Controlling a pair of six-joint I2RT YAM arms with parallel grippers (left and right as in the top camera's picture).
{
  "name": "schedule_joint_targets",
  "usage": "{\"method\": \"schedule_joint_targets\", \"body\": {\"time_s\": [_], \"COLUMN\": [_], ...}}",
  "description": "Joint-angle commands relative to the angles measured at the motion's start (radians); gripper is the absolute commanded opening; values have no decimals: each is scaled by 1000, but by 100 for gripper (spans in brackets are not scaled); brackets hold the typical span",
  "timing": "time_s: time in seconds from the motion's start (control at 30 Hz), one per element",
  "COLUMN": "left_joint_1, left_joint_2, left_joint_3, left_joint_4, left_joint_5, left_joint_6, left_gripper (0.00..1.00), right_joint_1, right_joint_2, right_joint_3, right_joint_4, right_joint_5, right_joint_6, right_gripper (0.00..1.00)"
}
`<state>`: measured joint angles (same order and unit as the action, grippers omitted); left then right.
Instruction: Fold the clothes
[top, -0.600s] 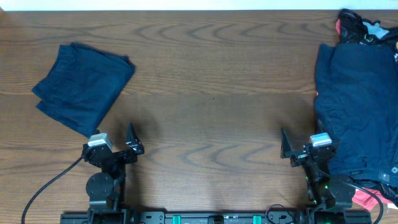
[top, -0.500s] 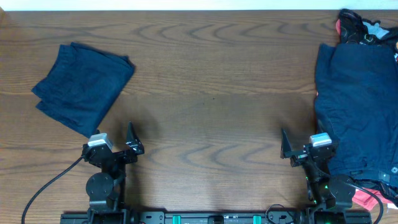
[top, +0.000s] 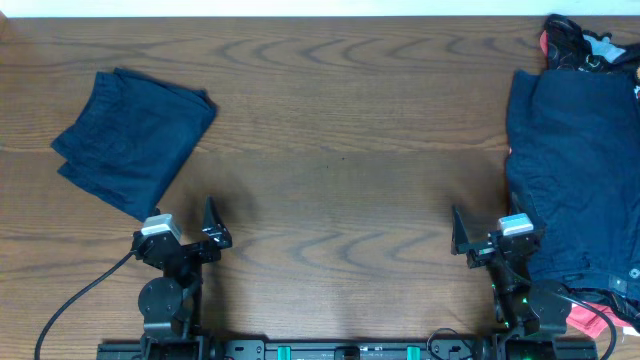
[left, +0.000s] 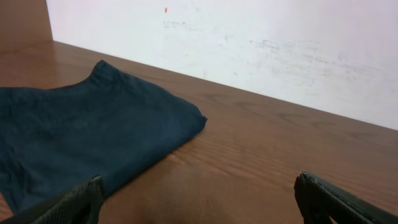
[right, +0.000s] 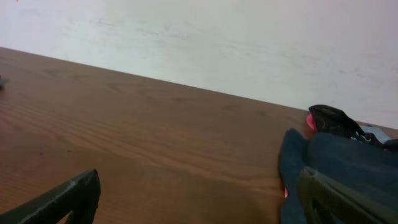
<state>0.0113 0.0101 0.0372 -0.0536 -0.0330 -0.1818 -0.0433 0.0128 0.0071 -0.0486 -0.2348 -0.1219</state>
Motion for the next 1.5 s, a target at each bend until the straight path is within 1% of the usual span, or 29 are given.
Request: {"method": "schedule_joint_targets", "body": {"time_s": [0.0, 1.1, 1.2, 1.23, 1.33, 1.47], "left_joint_1": [5, 5, 4, 5, 5, 5], "left_joint_2": [-8, -6, -6, -6, -3, 57], "left_joint_3": [-34, -33, -33, -33, -18, 39], "left_joint_4": [-11, -11, -9, 3, 6, -3], "left_joint_5": [-2, -2, 2, 28, 51, 52], "left_joint_6": [13, 13, 6, -11, -14, -13], "left_gripper": [98, 98, 98, 98, 98, 98], "right_joint_1": [18, 18, 18, 18, 18, 18], "right_joint_2": [-1, -1, -1, -1, 3, 48], "right_joint_3": [-2, -2, -2, -1, 13, 67], "right_joint_4": [-4, -4, -3, -3, -13, -60], "right_joint_5": [2, -9, -16, -16, -7, 82], "right_joint_6": [-14, -11, 92, 112, 129, 141], "right_gripper": [99, 99, 99, 99, 99, 99]}}
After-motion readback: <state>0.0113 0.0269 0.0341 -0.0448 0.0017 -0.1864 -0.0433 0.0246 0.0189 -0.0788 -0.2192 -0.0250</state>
